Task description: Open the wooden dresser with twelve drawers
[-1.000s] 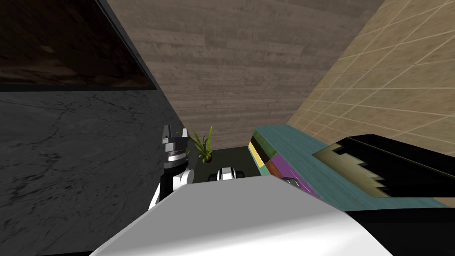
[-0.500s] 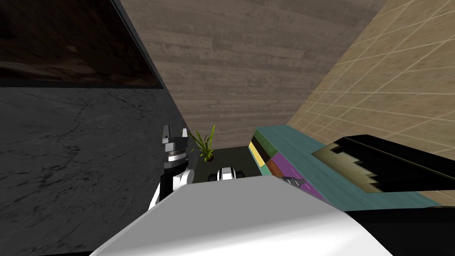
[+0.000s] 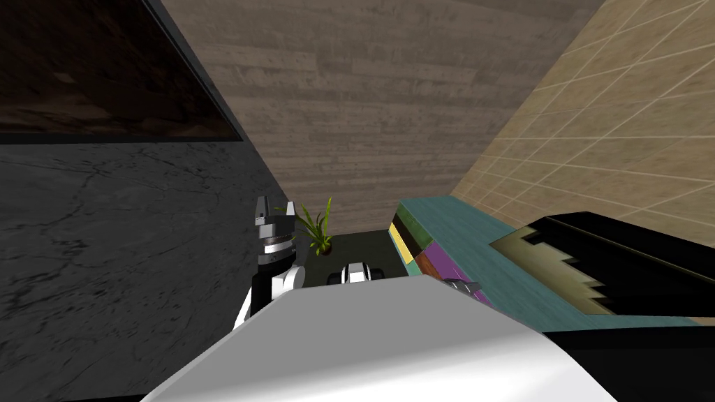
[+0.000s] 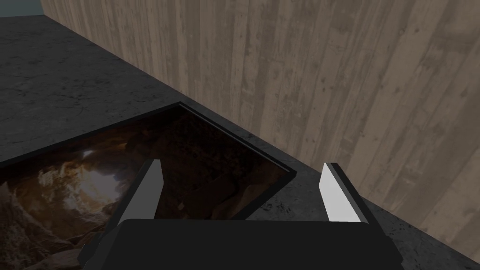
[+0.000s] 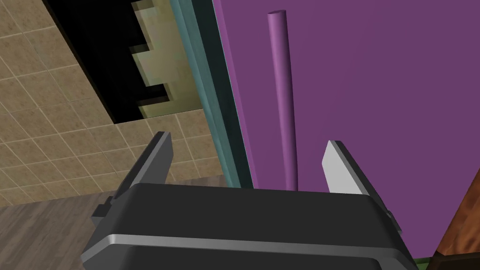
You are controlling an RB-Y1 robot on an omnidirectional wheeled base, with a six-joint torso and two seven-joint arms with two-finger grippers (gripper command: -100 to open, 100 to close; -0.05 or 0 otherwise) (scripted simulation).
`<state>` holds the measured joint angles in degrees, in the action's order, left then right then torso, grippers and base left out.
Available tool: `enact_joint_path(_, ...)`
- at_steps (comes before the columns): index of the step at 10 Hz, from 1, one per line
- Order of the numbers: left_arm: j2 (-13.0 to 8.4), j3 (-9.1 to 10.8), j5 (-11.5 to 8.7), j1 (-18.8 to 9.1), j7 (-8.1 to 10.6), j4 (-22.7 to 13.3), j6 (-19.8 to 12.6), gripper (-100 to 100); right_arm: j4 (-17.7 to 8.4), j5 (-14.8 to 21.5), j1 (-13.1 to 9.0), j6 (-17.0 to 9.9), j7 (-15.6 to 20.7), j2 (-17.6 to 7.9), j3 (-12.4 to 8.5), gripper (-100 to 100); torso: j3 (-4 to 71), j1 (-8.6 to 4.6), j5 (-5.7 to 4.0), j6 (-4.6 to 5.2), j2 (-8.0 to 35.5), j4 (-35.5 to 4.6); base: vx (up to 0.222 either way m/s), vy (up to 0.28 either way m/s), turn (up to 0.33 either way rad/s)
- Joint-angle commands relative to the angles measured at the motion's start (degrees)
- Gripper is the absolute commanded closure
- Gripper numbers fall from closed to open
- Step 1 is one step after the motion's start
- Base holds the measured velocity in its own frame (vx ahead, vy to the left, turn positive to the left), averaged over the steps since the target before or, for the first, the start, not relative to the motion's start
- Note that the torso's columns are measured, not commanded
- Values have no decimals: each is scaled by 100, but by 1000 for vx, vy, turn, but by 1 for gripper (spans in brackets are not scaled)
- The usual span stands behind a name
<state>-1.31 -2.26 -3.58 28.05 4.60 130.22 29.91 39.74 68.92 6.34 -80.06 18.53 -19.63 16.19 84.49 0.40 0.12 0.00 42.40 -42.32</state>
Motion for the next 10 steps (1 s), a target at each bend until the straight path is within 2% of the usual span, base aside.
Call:
enact_joint_path(1,0,0,0,0,0,0,0,0,30,-8,-15,-5,46,11,-2,100,3,-17,-4,0,-4,1,-15,93,1)
enact_joint_path(6,2,-2,0,0,0,0,0,0,108,-22,-35,-21,143,31,-6,100,10,-38,-11,0,-16,5,-16,164,-6)
enact_joint_path(7,1,-1,0,0,0,0,0,0,71,-22,-19,-5,99,26,-3,-100,11,-75,-19,1,-17,5,10,-61,2)
enact_joint_path(8,-1,1,0,0,0,0,0,0,62,-21,-15,-1,88,24,-2,-100,11,-110,-30,2,-18,5,26,-143,7)
enact_joint_path(10,-2,2,0,0,0,0,0,0,19,-17,3,15,33,12,1,-100,8,-75,-22,1,-12,4,7,-180,7)
